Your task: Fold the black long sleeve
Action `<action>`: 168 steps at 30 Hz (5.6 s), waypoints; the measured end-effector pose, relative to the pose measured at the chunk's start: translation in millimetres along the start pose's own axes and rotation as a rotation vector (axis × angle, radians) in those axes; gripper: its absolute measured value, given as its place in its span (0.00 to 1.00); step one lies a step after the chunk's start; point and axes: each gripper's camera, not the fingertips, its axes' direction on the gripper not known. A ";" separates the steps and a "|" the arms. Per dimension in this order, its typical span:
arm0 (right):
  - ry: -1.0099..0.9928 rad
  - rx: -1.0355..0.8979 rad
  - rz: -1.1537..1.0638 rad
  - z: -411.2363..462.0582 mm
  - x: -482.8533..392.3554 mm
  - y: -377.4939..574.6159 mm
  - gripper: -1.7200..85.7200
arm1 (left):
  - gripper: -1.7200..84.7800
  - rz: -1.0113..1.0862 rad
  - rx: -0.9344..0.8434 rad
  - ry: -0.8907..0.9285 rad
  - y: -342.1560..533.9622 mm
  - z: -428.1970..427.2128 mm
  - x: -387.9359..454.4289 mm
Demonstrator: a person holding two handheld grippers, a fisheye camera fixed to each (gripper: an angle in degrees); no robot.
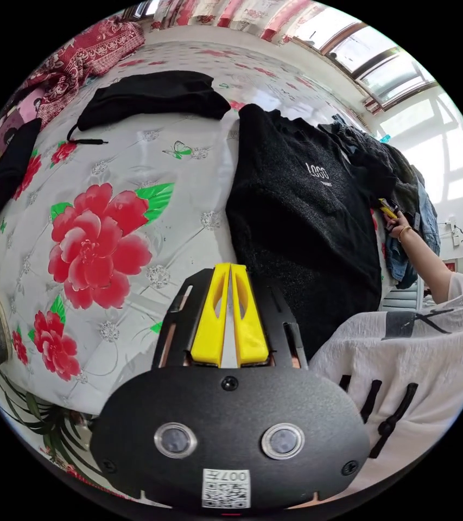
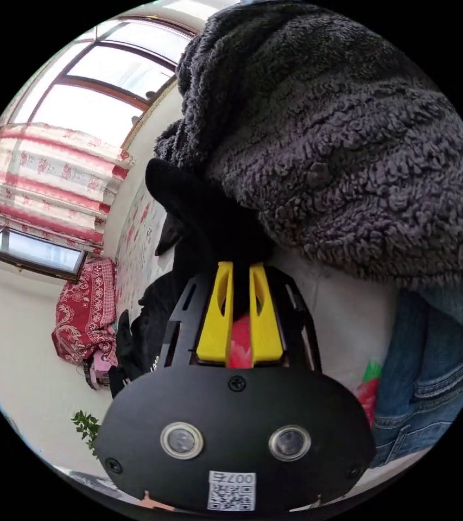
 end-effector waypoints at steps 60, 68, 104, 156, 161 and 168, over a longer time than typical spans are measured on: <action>-0.300 0.161 -0.897 -147.2 -339.5 133.5 0.02 | 0.07 0.088 0.243 0.252 18.8 -98.0 -65.9; -0.052 -0.369 -1.408 6.8 -378.6 481.3 0.05 | 0.09 0.091 0.209 0.207 43.1 -97.1 -69.1; 0.193 -0.819 -0.461 9.8 -22.5 356.8 0.08 | 0.07 0.214 -0.271 0.092 113.7 -56.1 -28.6; 0.120 -0.457 -0.666 -42.4 -168.9 206.7 0.04 | 0.11 -0.086 0.046 0.230 -9.8 -22.7 -15.9; 0.156 -0.345 -0.787 -60.9 -182.8 221.3 0.07 | 0.12 0.014 0.139 0.070 -4.2 -51.3 12.8; 0.233 -0.472 -0.976 9.1 -222.1 248.0 0.05 | 0.11 0.226 0.165 -0.031 -47.7 -21.2 80.2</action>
